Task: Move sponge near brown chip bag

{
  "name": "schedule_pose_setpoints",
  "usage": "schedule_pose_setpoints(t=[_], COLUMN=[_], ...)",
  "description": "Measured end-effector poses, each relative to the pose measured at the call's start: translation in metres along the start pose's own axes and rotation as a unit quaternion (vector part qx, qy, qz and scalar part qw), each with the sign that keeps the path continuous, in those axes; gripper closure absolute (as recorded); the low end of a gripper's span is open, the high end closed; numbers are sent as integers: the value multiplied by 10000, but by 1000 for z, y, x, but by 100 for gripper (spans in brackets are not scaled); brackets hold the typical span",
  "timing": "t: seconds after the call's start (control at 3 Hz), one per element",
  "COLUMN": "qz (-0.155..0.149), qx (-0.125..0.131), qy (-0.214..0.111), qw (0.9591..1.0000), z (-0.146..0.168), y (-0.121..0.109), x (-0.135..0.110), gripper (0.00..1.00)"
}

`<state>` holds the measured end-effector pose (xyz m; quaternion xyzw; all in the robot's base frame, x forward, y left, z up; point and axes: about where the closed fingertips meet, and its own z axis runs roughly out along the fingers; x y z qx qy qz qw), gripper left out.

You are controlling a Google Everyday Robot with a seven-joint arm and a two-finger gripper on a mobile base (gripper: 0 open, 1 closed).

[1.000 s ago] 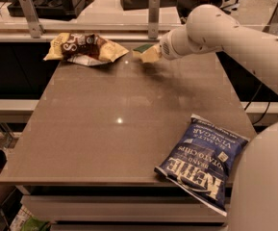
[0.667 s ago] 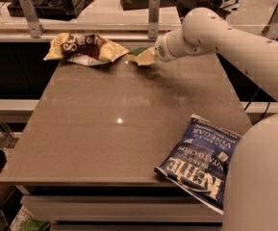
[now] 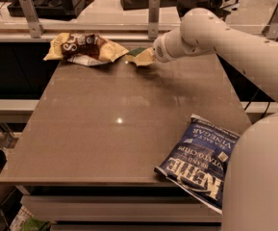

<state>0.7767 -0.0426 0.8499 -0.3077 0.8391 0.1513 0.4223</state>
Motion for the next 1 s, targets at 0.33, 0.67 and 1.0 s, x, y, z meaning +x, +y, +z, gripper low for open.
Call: schedule_pose_setpoints(t=[0.33,0.67,1.0], qz=[-3,-7,-7], qx=[-15,-29,-30], qy=[8,15,15], qw=[10000,10000,10000], z=[2,3,3], y=[2,3,3], x=[0,1,1], gripper=[13,0,0])
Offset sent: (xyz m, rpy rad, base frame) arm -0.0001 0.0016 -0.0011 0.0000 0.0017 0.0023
